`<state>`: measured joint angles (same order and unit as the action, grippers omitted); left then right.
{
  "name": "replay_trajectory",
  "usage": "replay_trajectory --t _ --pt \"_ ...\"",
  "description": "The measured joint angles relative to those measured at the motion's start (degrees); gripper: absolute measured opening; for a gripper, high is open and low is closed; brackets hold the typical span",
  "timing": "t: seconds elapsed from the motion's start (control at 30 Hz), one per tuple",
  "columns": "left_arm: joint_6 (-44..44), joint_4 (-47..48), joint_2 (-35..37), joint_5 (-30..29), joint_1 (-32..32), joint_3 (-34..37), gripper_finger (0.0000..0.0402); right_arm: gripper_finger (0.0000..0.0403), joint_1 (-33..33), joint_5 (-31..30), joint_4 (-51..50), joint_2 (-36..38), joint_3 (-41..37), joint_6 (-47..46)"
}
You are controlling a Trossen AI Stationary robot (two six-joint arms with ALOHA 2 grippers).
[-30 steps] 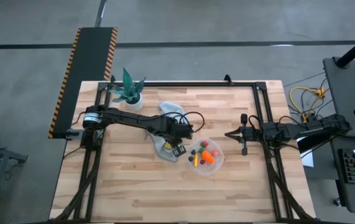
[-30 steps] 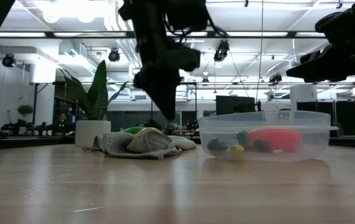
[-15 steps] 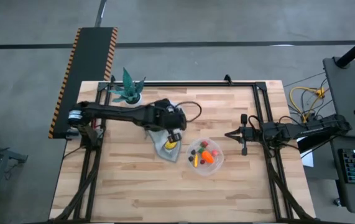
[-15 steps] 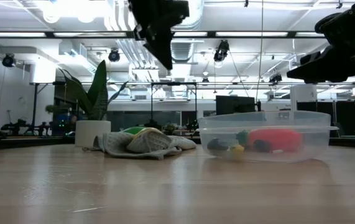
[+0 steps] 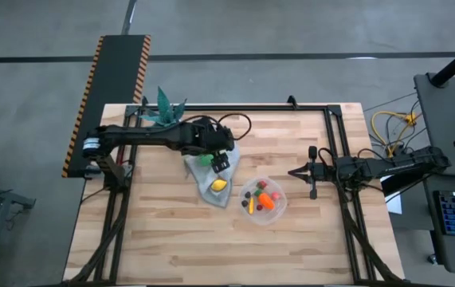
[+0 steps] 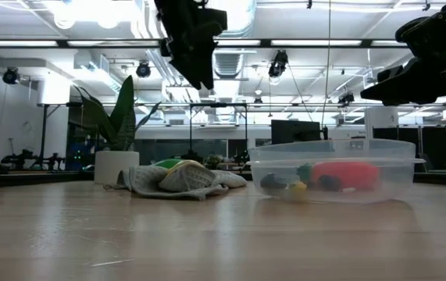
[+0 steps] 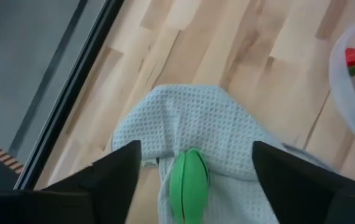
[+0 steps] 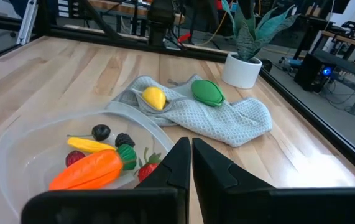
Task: Pick and placing Produce into tupperware
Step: Put the green corn into the transparent bin
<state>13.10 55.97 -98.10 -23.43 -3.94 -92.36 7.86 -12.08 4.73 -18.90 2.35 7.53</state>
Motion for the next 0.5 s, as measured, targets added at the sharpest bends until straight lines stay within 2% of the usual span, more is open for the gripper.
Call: replay_trajectory --t 0.1,0.27,0.5 --pt "2.34 0.68 -0.07 -1.13 -1.01 0.82 0.0317 0.0009 0.00 0.00 -0.02 0.00 0.00 0.00" --pt "12.76 3.84 -0.09 -0.66 -3.84 0.92 0.0324 0.0009 0.00 0.00 -0.02 0.00 0.00 0.01" --pt "18.20 5.03 -0.11 4.87 -6.48 5.31 0.0324 0.0009 0.00 0.00 -0.06 0.00 0.00 0.02"
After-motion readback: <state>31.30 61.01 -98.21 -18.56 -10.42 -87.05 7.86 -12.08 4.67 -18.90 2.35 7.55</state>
